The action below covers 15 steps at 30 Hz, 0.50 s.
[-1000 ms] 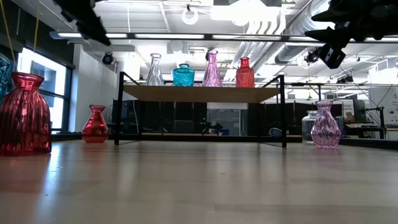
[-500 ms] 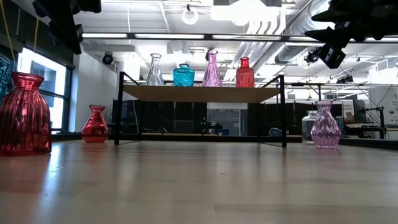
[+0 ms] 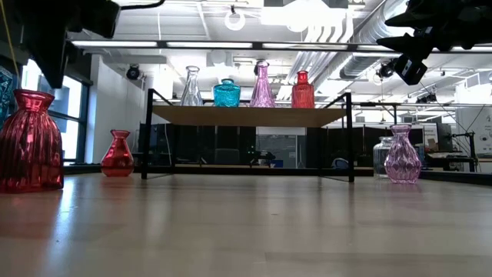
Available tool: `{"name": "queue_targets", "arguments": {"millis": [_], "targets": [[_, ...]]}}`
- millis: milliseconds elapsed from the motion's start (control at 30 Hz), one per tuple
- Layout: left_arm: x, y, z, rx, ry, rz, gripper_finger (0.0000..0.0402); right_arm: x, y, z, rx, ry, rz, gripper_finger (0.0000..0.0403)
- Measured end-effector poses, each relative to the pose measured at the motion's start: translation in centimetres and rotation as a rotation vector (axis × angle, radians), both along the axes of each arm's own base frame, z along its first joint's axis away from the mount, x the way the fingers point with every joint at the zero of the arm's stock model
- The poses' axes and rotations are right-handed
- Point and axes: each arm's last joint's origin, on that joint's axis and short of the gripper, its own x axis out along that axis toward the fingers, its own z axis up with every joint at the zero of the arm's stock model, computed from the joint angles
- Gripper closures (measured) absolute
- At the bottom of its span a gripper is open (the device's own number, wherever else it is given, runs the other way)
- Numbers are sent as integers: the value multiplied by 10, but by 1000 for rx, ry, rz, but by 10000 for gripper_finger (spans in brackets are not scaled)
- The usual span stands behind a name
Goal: Sort vases onto shelf
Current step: Put the bottom red flower vase on the shelf aligned with the other red flower vase
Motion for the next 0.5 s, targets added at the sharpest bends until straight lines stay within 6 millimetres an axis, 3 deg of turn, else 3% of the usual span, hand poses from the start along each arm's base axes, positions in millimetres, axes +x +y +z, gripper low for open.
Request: {"name": "queue_targets", "arguments": {"millis": [500], "targets": [[7,-16,-18,96,126,-26,202,0,0,0,0,1,0,289]]}}
